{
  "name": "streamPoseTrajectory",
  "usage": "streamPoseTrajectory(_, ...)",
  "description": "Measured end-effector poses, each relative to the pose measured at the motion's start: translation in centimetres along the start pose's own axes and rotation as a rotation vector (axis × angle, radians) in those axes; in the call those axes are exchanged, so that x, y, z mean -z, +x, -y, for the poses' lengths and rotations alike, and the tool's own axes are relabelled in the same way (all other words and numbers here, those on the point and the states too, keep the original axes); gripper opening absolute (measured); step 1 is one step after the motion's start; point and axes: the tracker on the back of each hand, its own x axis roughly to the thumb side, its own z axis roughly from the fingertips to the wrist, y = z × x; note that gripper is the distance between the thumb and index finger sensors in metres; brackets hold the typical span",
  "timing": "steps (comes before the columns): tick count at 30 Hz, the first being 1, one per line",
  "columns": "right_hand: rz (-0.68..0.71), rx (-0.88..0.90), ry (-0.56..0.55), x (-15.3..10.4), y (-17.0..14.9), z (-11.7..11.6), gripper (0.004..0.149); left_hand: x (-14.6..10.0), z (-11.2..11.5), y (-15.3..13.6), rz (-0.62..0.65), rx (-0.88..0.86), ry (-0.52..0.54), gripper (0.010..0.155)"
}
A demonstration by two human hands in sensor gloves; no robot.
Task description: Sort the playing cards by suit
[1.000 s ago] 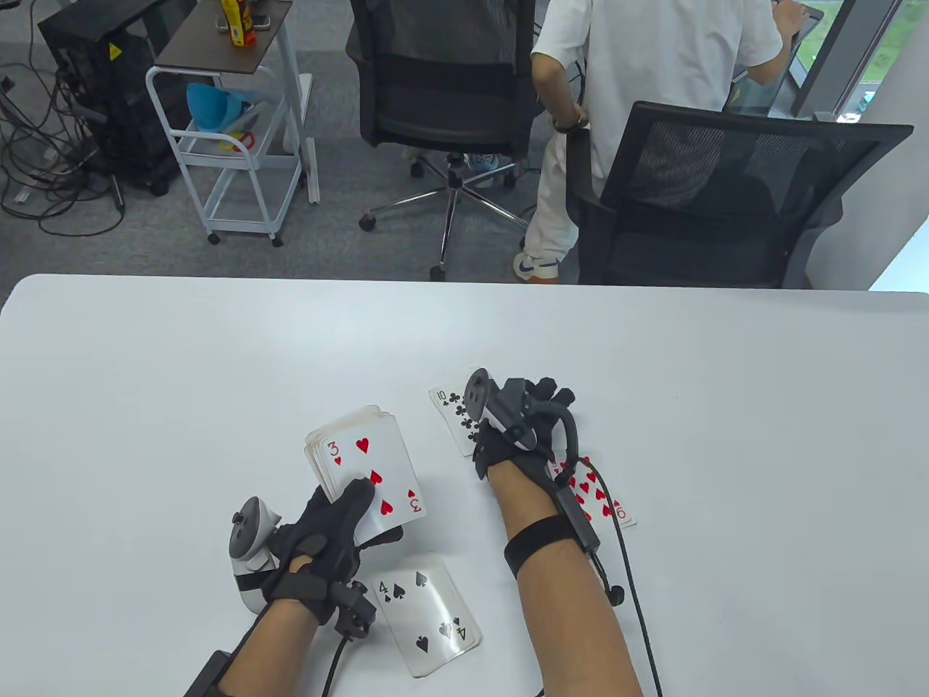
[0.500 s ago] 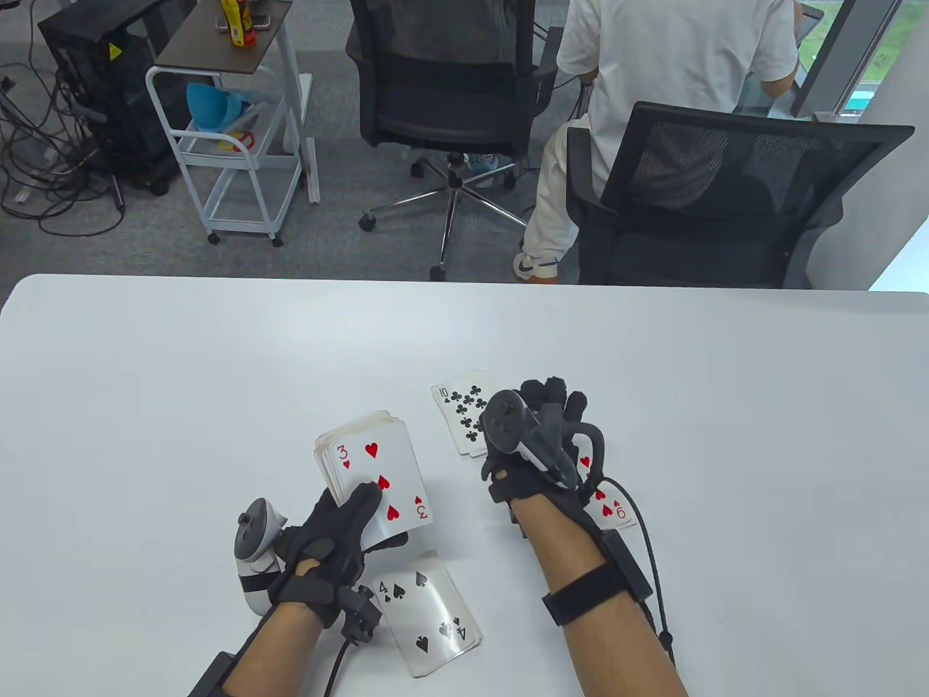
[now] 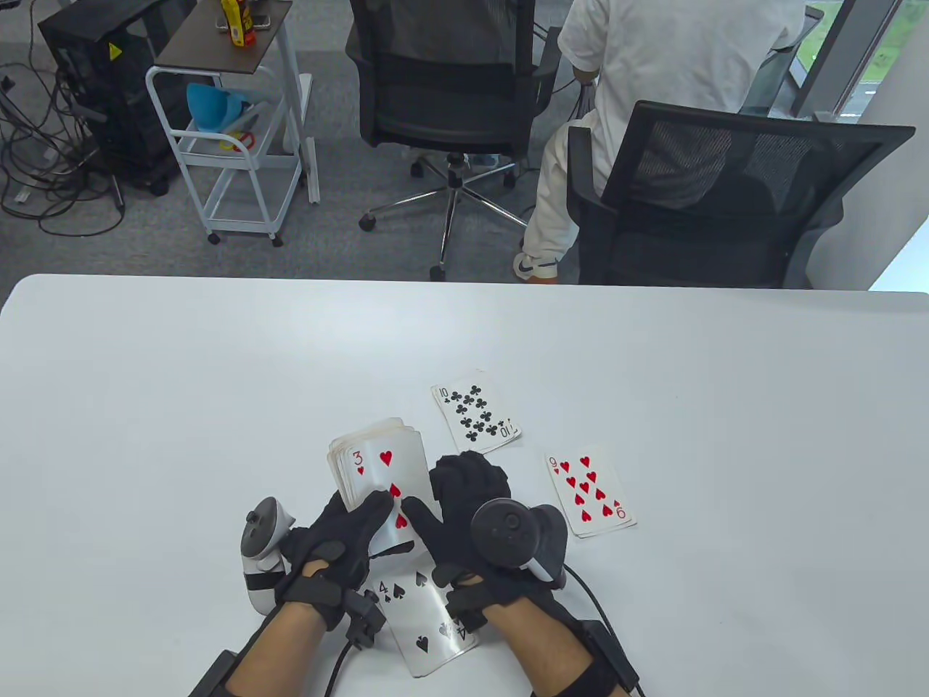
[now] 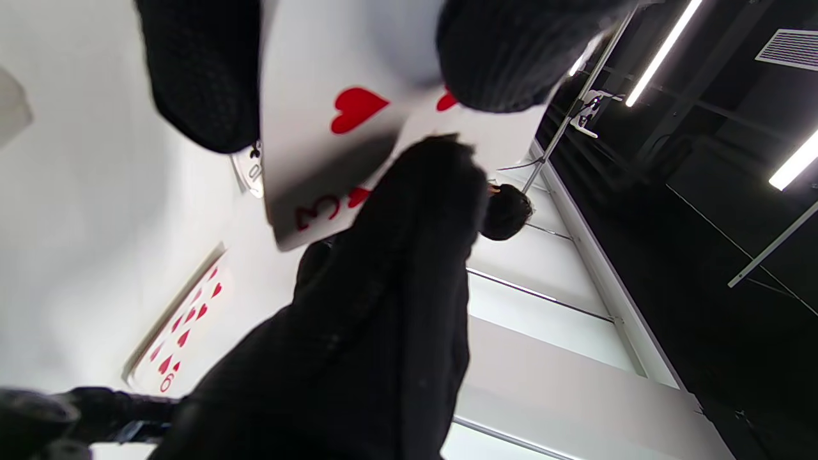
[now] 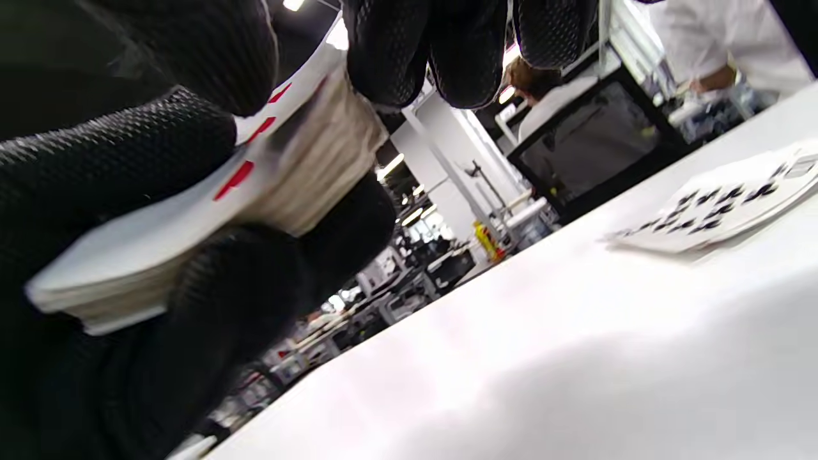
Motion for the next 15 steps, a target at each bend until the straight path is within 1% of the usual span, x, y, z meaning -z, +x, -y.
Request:
streamPoseTrajectory(2,-0.002,-0.029,0.016,-0.4,-0.3,-0.1,0.062,0.1,0.1,-0.1,0.000,-0.003,-0.004,0.061)
streamPoseTrajectory(7,-0.017,0.010,-0.001,-1.1,-1.1,0.3,0.062,0.2,1.1,-0.8,-0.016,0.001,-0.019,0.061)
streamPoseTrajectory(9,-0.002,0.028,-0.045,-1.3,-1.1,0.4,0.058,0.2,1.2,-1.1,-0.023,-0.002,-0.020,0.061)
streamPoseTrajectory(11,-0.001,0.048,-0.054,-1.3,-1.0,0.5,0.050,0.2,1.1,-1.3,-0.025,0.006,-0.019,0.061)
streamPoseTrajectory(13,-0.001,0.096,-0.087,-1.3,-0.8,0.6,0.044,0.1,1.0,-1.3,-0.022,0.025,-0.011,0.062)
streamPoseTrajectory(15,0.006,0.083,-0.094,-1.4,-0.8,0.7,0.041,0.1,0.9,-1.4,-0.022,0.016,-0.018,0.063)
